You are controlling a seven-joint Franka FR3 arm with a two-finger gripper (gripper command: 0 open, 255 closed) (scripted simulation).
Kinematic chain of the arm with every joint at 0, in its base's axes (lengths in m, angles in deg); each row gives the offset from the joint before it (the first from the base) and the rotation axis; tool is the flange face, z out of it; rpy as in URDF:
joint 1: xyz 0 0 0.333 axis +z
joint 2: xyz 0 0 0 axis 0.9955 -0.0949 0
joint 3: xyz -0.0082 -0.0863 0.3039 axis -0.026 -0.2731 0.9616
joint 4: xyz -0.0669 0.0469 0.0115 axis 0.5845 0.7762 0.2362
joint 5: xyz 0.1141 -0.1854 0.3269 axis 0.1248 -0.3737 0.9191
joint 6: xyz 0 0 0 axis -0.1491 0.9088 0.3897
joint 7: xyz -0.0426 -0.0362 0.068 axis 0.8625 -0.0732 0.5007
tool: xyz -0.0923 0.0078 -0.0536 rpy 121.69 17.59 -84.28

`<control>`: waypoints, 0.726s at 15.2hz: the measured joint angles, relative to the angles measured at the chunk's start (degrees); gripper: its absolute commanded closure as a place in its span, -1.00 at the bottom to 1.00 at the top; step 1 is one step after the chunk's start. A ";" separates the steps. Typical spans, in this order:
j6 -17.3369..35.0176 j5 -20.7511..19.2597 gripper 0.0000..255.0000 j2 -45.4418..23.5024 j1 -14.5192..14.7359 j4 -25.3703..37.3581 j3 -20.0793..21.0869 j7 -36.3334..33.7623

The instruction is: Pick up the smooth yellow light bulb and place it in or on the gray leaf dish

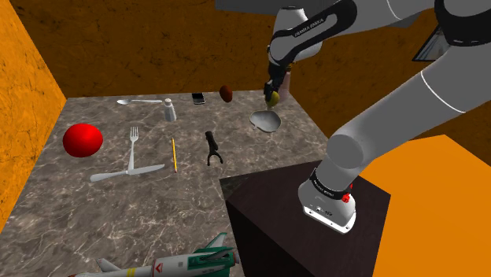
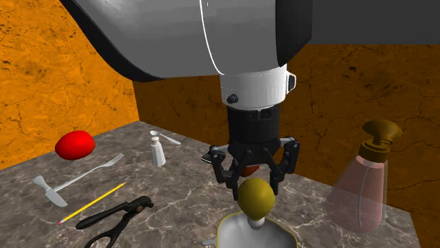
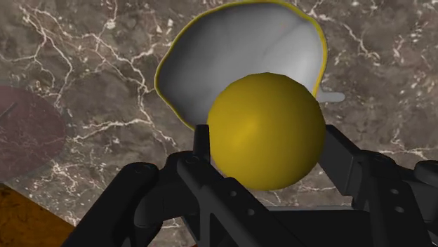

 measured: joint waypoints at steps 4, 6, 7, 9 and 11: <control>3.40 -0.19 1.00 -2.28 -0.02 -1.14 -0.10 -0.38; 5.24 -0.33 1.00 -3.32 -0.01 -1.96 -0.07 -0.72; 6.20 -0.42 1.00 -4.01 -0.05 -2.22 -0.14 -0.75; 8.17 -0.50 1.00 -5.77 -0.08 -2.44 -0.24 -0.87; 9.96 -0.64 1.00 -7.04 -0.12 -2.96 -0.29 -1.08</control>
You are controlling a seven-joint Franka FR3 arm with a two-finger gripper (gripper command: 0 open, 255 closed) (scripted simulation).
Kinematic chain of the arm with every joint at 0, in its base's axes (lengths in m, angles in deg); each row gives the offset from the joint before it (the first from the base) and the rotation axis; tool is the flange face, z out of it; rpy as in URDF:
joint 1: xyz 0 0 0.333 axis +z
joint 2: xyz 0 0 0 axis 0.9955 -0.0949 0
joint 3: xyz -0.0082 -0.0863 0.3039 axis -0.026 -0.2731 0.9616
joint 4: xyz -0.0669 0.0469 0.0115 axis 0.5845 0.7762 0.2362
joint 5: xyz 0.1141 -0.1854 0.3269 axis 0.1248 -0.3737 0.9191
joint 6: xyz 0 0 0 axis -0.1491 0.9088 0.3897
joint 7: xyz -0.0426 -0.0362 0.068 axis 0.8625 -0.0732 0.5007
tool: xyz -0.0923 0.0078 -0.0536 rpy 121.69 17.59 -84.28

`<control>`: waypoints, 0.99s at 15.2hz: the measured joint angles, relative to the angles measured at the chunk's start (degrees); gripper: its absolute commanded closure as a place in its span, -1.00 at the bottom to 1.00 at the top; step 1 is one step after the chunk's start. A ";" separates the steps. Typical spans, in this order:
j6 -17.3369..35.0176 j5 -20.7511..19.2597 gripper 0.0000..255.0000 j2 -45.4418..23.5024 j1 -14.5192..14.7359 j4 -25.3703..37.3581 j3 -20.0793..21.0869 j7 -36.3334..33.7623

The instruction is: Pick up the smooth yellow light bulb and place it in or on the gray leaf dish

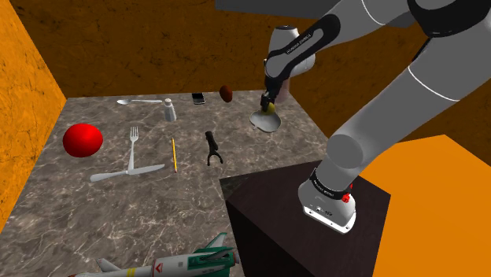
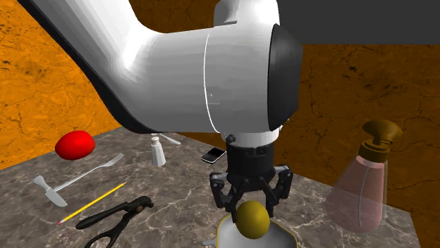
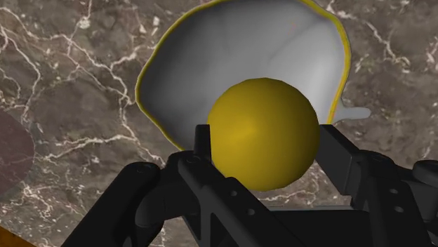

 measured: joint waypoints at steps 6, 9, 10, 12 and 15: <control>1.82 -0.18 1.00 -1.26 -0.11 -0.53 -0.13 -0.07; 1.86 -0.18 -1.00 -1.28 -0.11 -0.54 -0.13 -0.08; 1.86 -0.18 -1.00 -1.29 -0.11 -0.53 -0.13 -0.08; 1.86 -0.18 -1.00 -1.28 -0.11 -0.53 -0.13 -0.08; 1.86 -0.18 -1.00 -1.28 -0.11 -0.53 -0.13 -0.08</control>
